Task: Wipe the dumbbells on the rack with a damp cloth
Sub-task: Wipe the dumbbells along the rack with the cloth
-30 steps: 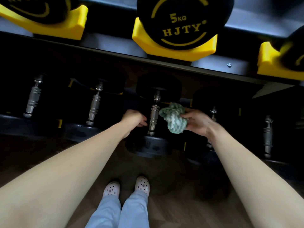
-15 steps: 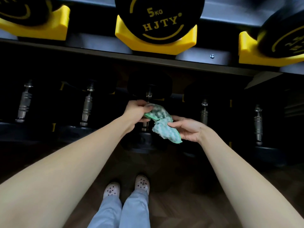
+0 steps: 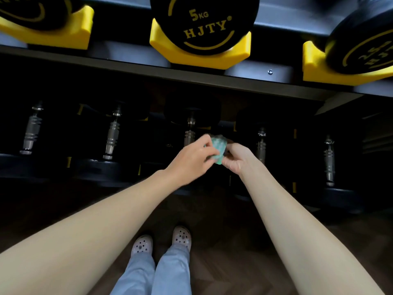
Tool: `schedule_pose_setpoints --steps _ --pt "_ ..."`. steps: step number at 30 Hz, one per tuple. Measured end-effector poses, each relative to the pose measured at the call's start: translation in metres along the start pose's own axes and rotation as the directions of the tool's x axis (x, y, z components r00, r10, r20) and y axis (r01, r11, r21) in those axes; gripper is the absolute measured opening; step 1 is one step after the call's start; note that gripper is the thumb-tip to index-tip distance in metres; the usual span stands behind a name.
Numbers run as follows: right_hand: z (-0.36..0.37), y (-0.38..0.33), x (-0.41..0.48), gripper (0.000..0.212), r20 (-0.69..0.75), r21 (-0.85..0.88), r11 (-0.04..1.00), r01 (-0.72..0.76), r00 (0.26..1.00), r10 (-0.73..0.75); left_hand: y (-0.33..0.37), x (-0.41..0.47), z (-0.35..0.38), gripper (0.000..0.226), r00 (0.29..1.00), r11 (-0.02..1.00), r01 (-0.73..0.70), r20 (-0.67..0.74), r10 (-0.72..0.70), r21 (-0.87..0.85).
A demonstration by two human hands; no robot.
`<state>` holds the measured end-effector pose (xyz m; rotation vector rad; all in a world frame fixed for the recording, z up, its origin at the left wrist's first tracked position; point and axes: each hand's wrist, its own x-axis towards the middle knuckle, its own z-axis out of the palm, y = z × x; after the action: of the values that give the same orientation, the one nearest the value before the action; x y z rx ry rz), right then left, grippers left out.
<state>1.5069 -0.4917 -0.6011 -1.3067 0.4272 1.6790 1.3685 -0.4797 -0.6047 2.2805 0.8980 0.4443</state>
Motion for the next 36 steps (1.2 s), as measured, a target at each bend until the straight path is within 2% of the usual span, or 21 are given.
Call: schedule_pose_setpoints --steps 3,4,6,8,9,11,12,14,16,18,20,23,24,26,29,31,32,34,36 --pt "-0.005 -0.002 0.001 0.035 0.055 0.212 0.977 0.023 0.998 -0.035 -0.009 -0.010 0.000 0.037 0.983 0.976 -0.145 0.139 0.122 0.164" --pt "-0.007 -0.003 0.000 0.034 0.085 0.236 0.972 0.022 0.995 -0.043 -0.014 -0.012 0.000 0.041 0.976 0.964 -0.180 0.156 0.151 0.196" --pt "-0.010 -0.003 -0.002 0.027 0.140 0.159 0.986 0.044 0.988 -0.067 -0.015 -0.014 0.000 0.042 0.980 0.968 -0.155 0.152 0.126 0.199" --pt "-0.010 0.000 -0.001 0.018 0.134 0.051 0.995 0.091 0.986 -0.097 -0.008 -0.013 -0.001 0.033 0.992 0.995 0.103 0.077 -0.104 0.020" --pt "-0.010 0.002 0.000 0.015 0.123 0.037 0.994 0.100 0.987 -0.104 -0.005 -0.009 -0.001 0.031 0.957 0.951 0.290 0.060 -0.284 -0.111" --pt "-0.007 0.007 0.000 0.012 0.118 0.052 0.994 0.092 0.988 -0.098 -0.004 0.001 0.001 0.035 0.820 0.760 0.557 0.074 -0.568 -0.335" --pt "-0.006 0.009 0.000 0.012 0.126 0.061 0.994 0.085 0.988 -0.093 -0.006 0.005 0.002 0.033 0.753 0.661 0.619 0.085 -0.652 -0.424" --pt "-0.006 0.013 0.001 0.011 0.131 0.008 0.996 0.085 0.988 -0.086 -0.008 0.010 0.003 0.023 0.668 0.527 0.675 0.123 -0.734 -0.517" --pt "-0.007 0.014 0.003 0.009 0.102 -0.164 0.979 0.118 0.989 -0.102 -0.009 0.012 0.002 0.015 0.624 0.454 0.724 0.213 -0.752 -0.519" --pt "-0.006 0.014 0.006 0.015 0.068 -0.336 0.930 0.146 0.989 -0.131 -0.009 0.012 -0.001 0.006 0.610 0.415 0.756 0.316 -0.727 -0.507" --pt "-0.005 0.013 0.008 0.019 0.055 -0.392 0.909 0.143 0.990 -0.132 -0.008 0.011 -0.004 0.008 0.600 0.366 0.770 0.398 -0.694 -0.522" --pt "-0.007 0.012 0.010 0.018 0.087 -0.313 0.943 0.109 0.993 -0.085 -0.010 0.012 -0.005 0.012 0.582 0.269 0.766 0.452 -0.676 -0.584" --pt "-0.007 0.012 0.010 0.020 0.106 -0.256 0.962 0.097 0.992 -0.071 -0.011 0.013 -0.005 0.014 0.574 0.265 0.776 0.466 -0.674 -0.572" --pt "-0.009 0.012 0.013 0.030 0.148 -0.153 0.982 0.109 0.985 -0.086 -0.014 0.015 -0.007 0.017 0.565 0.319 0.806 0.487 -0.666 -0.499" --pt "-0.007 0.010 0.024 0.041 0.113 -0.158 0.962 0.221 0.972 -0.204 -0.025 0.017 -0.012 0.025 0.559 0.322 0.795 0.415 -0.718 -0.515" --pt "-0.002 0.006 0.033 0.037 0.033 -0.339 0.880 0.331 0.940 -0.341 -0.039 0.015 -0.015 0.021 0.502 0.277 0.789 0.314 -0.806 -0.548" --pt "0.001 0.004 0.037 0.037 -0.001 -0.511 0.777 0.368 0.903 -0.429 -0.047 0.013 -0.017 0.018 0.456 0.254 0.801 0.277 -0.846 -0.542" --pt "0.005 0.002 0.051 0.040 0.002 -0.819 0.464 0.338 0.810 -0.587 -0.065 0.007 -0.014 0.019 0.379 0.228 0.846 0.243 -0.893 -0.482" --pt "0.010 0.002 0.065 0.042 0.043 -0.961 0.175 0.215 0.739 -0.672 -0.078 -0.001 -0.007 0.024 0.333 0.215 0.895 0.261 -0.906 -0.392"
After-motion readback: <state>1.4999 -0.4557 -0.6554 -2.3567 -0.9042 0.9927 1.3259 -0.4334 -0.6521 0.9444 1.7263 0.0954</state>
